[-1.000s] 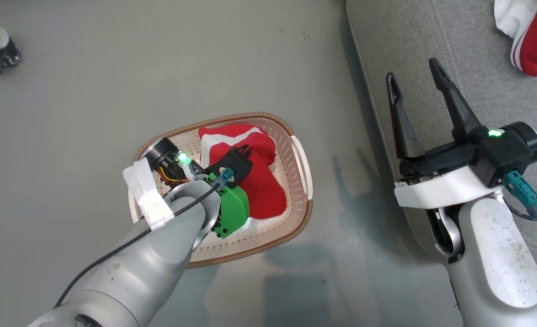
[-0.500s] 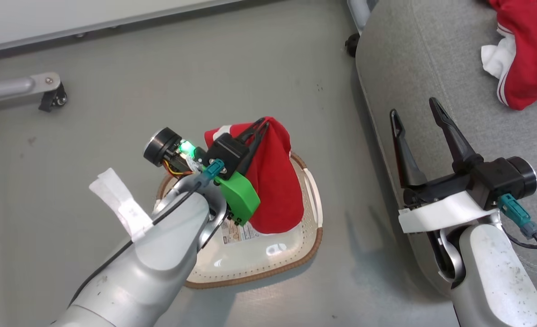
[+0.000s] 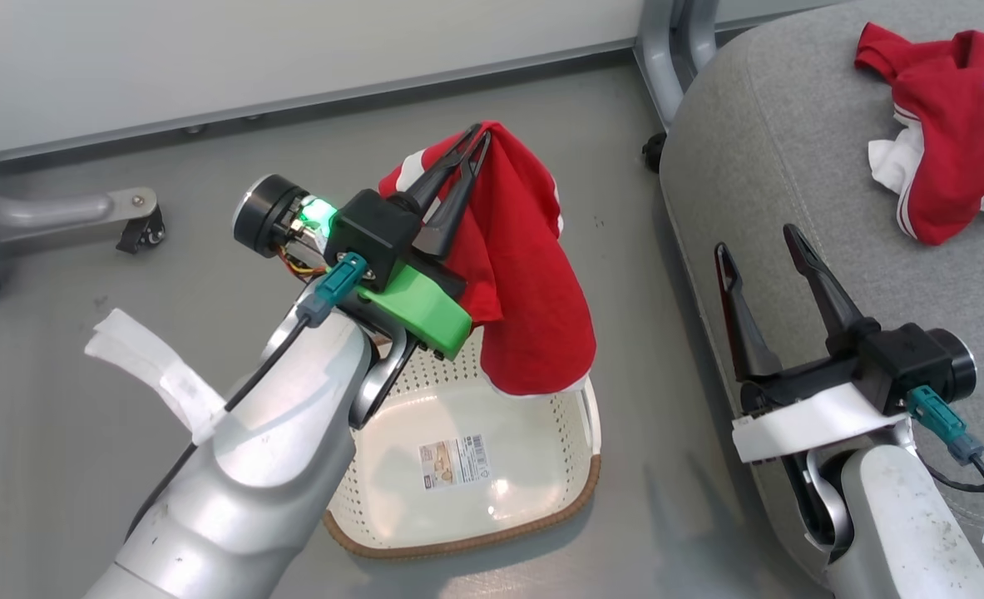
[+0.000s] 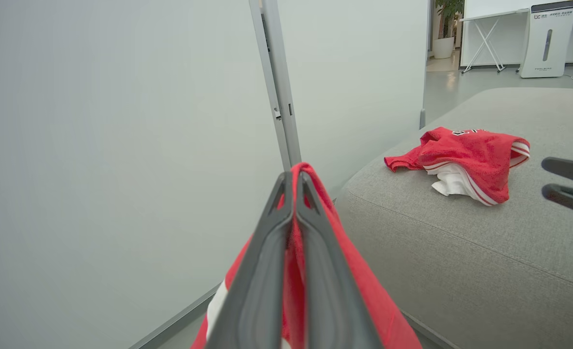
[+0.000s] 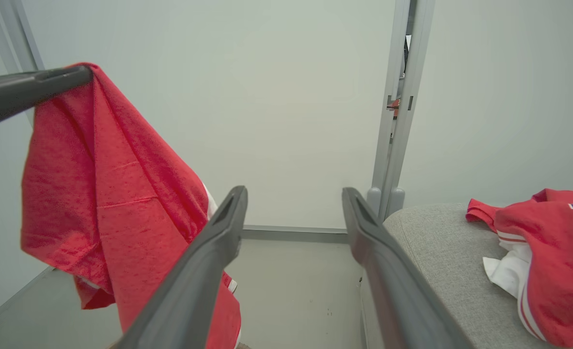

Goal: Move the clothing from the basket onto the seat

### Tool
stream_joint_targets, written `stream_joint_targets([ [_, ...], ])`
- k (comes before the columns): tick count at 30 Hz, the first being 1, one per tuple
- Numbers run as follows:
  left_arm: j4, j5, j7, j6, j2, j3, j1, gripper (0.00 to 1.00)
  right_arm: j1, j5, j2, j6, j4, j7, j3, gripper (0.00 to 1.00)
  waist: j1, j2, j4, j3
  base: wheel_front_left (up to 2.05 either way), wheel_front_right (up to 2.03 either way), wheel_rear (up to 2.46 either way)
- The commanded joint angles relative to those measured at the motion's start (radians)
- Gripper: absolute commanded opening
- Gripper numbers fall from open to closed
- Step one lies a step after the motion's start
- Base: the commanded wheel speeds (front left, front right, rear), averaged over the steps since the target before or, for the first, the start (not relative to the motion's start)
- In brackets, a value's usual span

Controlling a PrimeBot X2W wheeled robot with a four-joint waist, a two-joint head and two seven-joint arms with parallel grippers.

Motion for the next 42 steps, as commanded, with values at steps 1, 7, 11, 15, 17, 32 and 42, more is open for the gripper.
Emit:
stream_joint_targets([
  [1,-0.018,0.003,-0.001,-0.002,-0.001,0.011,0.021,0.0,0.02,0.008,-0.003,-0.001,0.003,-0.002,-0.001,1.0,0.0,0.0,0.005,-0.02,0.0,0.0,0.0],
  [7,-0.082,0.021,-0.001,-0.006,-0.007,0.044,0.027,0.0,0.04,0.016,-0.003,-0.001,-0.002,-0.002,-0.004,1.0,0.0,0.0,0.004,-0.044,0.0,0.0,0.0],
  [11,-0.102,0.029,-0.001,-0.008,-0.009,0.052,0.032,0.0,0.05,0.014,-0.003,-0.001,-0.016,-0.002,-0.005,1.0,0.0,0.0,0.005,-0.054,0.0,0.0,0.0],
  [15,-0.106,0.032,0.0,-0.011,-0.008,0.056,0.044,0.0,0.054,0.006,-0.003,-0.001,-0.044,-0.003,0.009,1.0,0.0,0.0,0.006,-0.063,0.0,0.0,0.0],
  [17,-0.107,0.034,-0.001,-0.012,-0.005,0.059,0.048,0.0,0.048,-0.001,-0.003,-0.001,-0.061,-0.002,0.026,1.0,0.0,0.0,0.006,-0.066,0.0,0.0,0.0],
  [32,-0.111,0.05,-0.001,-0.022,-0.027,0.05,0.065,0.0,-0.109,0.02,-0.015,-0.001,-0.076,-0.002,0.276,1.0,0.0,0.0,0.033,-0.07,0.0,0.0,0.0],
  [42,-0.136,0.054,-0.001,-0.031,-0.053,0.02,0.048,0.0,-0.199,0.02,-0.006,-0.001,0.069,-0.002,0.342,1.0,0.0,0.0,0.072,-0.05,0.0,0.0,0.0],
])
